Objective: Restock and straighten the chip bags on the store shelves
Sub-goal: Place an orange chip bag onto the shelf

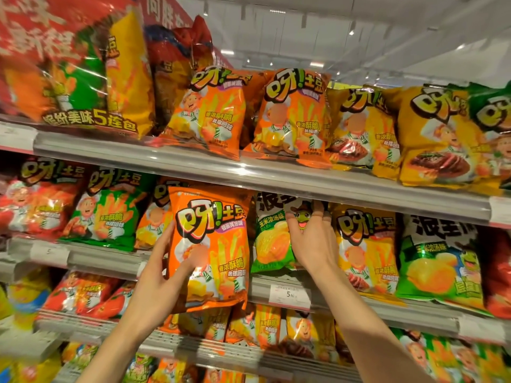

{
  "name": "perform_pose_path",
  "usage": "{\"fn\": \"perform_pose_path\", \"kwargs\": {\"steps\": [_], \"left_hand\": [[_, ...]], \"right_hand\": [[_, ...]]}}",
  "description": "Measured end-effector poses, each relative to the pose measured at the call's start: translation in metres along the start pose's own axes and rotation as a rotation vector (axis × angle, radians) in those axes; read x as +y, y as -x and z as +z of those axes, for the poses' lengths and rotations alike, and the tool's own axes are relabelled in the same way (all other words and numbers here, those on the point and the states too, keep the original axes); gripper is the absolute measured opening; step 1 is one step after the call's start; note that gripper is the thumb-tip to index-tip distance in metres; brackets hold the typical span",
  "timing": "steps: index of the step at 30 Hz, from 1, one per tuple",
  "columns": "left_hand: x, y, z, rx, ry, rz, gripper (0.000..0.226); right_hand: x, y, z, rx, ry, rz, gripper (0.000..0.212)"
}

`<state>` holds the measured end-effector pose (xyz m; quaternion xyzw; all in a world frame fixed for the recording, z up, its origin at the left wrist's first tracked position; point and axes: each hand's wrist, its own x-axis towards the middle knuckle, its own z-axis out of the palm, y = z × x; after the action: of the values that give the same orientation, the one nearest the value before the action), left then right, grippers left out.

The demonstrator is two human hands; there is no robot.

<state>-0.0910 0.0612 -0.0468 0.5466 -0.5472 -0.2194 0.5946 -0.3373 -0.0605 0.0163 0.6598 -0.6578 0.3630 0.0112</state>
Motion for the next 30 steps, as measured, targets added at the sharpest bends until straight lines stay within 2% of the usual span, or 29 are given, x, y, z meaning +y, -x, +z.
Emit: {"fn": "perform_pose_path", "kwargs": {"steps": [8,13,23,30], "left_hand": [[0.004,-0.012,0.016,-0.026,0.01,-0.007,0.074],[0.013,-0.025,0.047,-0.12,0.034,0.039,0.073],[0.021,-0.059,0.113,-0.139,-0.016,0.083,0.076],[0.009,-0.069,0.15,-0.245,-0.071,0.029,0.084]], "right_hand": [[0.034,0.039,-0.034,0.077,-0.051,0.023,0.077],[0.059,0.066,-0.05,0.134,-0.143,0.055,0.076],[0.097,0.089,-0.075,0.157,-0.243,0.202,0.079],[0.108,0.094,-0.084,0.151,-0.273,0.249,0.08]]}}
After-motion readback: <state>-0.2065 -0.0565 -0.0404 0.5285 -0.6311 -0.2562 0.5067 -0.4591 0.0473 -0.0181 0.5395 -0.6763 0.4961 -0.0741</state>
